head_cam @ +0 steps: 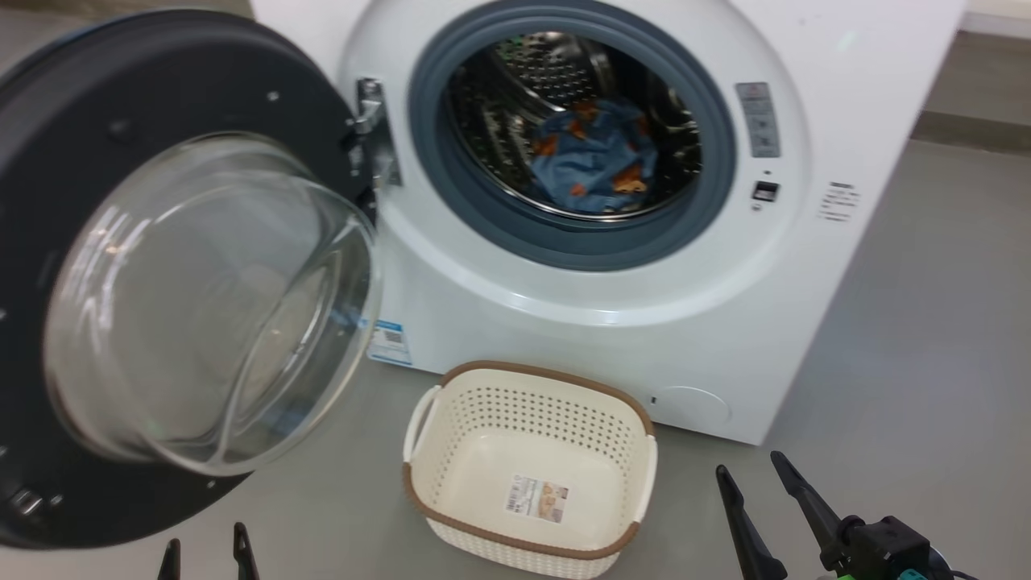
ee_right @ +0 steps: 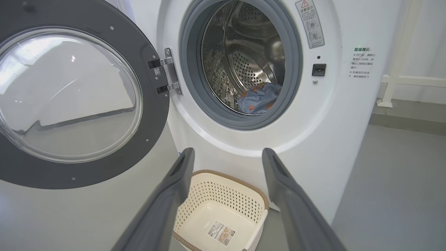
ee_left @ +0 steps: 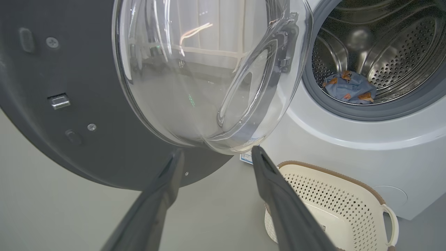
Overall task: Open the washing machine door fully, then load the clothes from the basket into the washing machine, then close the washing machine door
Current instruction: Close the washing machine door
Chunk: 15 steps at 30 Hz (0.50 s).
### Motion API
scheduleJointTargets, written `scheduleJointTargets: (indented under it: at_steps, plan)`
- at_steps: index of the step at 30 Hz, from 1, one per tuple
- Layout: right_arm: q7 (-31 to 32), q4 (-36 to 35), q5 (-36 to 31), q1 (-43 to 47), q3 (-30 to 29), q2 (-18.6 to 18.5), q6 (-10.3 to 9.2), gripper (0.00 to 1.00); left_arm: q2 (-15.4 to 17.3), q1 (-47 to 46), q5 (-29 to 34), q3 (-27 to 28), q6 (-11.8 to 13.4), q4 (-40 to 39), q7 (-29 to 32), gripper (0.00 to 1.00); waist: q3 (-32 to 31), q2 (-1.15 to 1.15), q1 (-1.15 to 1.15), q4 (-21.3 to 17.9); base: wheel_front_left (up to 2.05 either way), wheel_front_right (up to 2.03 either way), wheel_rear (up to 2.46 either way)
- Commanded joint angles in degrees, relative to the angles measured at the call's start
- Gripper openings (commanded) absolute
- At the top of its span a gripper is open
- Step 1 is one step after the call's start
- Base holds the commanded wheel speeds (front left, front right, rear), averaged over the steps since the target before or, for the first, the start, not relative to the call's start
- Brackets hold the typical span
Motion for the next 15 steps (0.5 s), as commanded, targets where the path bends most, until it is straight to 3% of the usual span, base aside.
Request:
scheduleJointTargets:
  at_steps: [1,15]
  plan:
    - [-0.28,-1.19,0.52,-2.06,1.73,-0.16,0.09,1.00,0.86,-0.50,0.52,1.92,0.06,-1.20,-0.32,1.00,-1.27,0.00,0.00,4.25,0.00,0.00,0.00]
    - [-0.28,-0.74,0.49,-2.57,2.70,0.01,0.09,1.00,0.86,-0.27,0.38,2.77,0.19,-1.81,-0.32,1.00,-1.11,0.00,0.00,6.67,0.00,0.00,0.00]
